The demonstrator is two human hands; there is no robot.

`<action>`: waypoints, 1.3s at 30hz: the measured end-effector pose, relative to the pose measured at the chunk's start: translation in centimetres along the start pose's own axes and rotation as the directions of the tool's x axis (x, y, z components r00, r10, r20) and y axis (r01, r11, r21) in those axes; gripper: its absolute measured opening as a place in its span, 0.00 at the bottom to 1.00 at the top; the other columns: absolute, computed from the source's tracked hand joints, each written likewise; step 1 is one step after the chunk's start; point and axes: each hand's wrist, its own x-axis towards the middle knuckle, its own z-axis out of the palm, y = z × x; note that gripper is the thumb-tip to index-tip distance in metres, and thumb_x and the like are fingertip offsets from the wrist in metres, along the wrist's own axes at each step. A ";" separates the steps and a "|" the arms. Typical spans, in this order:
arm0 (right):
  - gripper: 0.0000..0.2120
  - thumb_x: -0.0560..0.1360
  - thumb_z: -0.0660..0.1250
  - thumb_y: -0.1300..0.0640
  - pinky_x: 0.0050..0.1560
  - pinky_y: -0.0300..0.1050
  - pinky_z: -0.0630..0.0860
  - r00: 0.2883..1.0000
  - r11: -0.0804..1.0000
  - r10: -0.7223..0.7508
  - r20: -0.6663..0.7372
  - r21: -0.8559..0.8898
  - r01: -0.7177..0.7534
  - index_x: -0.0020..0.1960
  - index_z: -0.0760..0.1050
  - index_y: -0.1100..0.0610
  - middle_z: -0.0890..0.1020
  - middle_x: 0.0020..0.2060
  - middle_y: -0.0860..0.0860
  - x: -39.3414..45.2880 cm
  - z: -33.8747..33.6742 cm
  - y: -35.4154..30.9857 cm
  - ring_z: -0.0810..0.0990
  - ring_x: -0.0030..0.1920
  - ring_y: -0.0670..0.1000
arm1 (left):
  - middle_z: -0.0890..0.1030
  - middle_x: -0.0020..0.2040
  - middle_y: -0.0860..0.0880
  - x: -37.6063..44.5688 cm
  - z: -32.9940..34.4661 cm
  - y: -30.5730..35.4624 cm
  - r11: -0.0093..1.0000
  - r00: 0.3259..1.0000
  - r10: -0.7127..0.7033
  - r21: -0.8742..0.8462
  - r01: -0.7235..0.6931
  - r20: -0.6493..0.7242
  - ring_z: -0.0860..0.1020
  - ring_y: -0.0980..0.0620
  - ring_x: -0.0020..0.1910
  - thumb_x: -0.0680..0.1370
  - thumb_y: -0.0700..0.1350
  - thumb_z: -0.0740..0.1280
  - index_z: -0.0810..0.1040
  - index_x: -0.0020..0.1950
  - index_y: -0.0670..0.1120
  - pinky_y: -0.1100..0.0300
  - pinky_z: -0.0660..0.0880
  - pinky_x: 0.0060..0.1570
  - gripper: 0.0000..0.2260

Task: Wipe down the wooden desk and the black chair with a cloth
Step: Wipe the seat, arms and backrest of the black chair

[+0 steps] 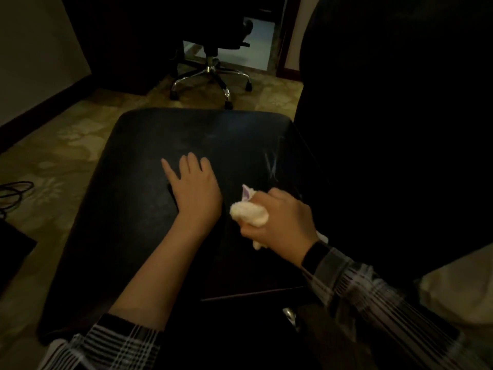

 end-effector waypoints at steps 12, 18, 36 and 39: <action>0.23 0.67 0.68 0.40 0.43 0.43 0.67 0.989 0.990 0.119 -0.085 -0.071 -0.125 0.59 0.75 0.47 0.77 0.50 0.51 -0.7 -0.8 2.9 0.76 0.53 0.53 | 0.63 0.72 0.40 -0.4 0.3 5.2 0.987 1.000 0.017 -0.158 -0.015 0.007 0.59 0.42 0.72 0.75 0.41 0.66 0.64 0.70 0.42 0.41 0.47 0.72 0.24; 0.20 0.69 0.67 0.40 0.46 0.44 0.69 0.952 0.958 0.285 -0.113 0.007 -0.286 0.58 0.74 0.47 0.77 0.51 0.52 2.9 -1.6 6.8 0.77 0.53 0.54 | 0.64 0.71 0.40 -1.2 0.7 7.1 0.962 1.000 0.002 -0.274 -0.008 -0.024 0.61 0.43 0.71 0.80 0.45 0.59 0.64 0.70 0.40 0.46 0.54 0.72 0.20; 0.23 0.70 0.67 0.40 0.49 0.46 0.69 0.945 0.946 0.321 -0.055 -0.023 -0.323 0.60 0.73 0.49 0.75 0.55 0.53 3.9 -2.9 8.0 0.75 0.57 0.55 | 0.64 0.73 0.43 -0.7 0.7 7.6 0.979 0.990 0.091 -0.189 -0.070 0.106 0.58 0.45 0.73 0.82 0.51 0.52 0.65 0.72 0.45 0.45 0.50 0.73 0.20; 0.24 0.70 0.67 0.40 0.51 0.47 0.69 0.949 0.946 0.313 -0.044 -0.070 -0.315 0.62 0.71 0.49 0.74 0.57 0.53 4.5 -2.6 7.5 0.73 0.58 0.55 | 0.67 0.69 0.45 0.2 0.4 6.6 0.980 0.983 0.152 -0.147 -0.136 0.107 0.62 0.44 0.70 0.81 0.54 0.53 0.67 0.70 0.47 0.47 0.58 0.70 0.20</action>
